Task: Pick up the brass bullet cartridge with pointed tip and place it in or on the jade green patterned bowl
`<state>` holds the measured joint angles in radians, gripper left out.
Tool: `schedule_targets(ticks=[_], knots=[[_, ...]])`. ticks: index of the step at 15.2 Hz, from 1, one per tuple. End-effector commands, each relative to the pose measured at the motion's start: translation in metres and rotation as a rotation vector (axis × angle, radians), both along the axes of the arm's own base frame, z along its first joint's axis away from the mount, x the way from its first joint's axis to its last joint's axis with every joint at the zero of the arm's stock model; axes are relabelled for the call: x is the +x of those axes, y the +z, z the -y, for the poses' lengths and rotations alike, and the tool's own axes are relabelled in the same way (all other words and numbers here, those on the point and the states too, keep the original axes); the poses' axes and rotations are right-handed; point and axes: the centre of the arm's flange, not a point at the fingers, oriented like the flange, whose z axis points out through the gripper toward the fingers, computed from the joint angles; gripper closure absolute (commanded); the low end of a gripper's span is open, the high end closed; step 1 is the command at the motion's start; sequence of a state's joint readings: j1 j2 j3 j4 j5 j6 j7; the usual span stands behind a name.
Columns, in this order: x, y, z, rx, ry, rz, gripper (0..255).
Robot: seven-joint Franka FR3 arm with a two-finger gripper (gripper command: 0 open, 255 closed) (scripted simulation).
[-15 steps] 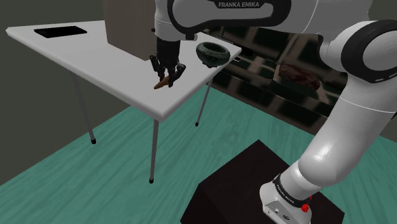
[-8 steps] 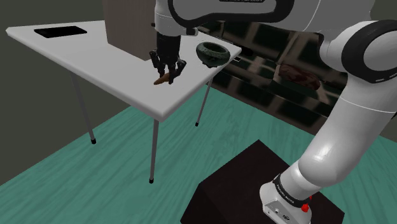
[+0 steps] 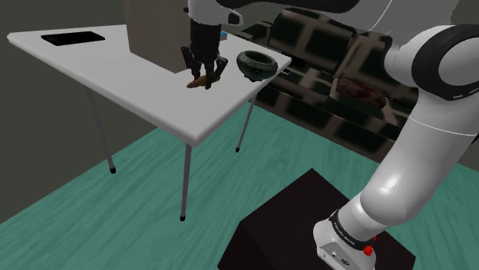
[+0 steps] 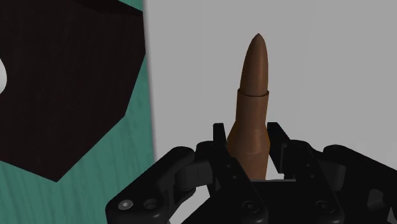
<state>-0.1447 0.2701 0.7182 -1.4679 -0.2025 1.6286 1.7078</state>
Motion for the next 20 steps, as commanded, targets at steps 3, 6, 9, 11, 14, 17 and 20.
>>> schedule_targets(ticks=[3, 6, 9, 11, 14, 17, 20], knots=[[0.0, 0.022, 0.0, 0.0, 0.0, 0.0, 255], [0.0, 0.038, 0.0, 0.0, 0.0, 0.0, 255], [0.0, 0.054, 0.0, 0.0, 0.0, 0.0, 255], [0.0, 0.064, 0.0, 0.0, 0.0, 0.0, 255], [0.0, 0.08, 0.0, 0.0, 0.0, 0.0, 255], [0.0, 0.096, 0.0, 0.0, 0.0, 0.0, 255], [0.0, 0.112, 0.0, 0.0, 0.0, 0.0, 255]])
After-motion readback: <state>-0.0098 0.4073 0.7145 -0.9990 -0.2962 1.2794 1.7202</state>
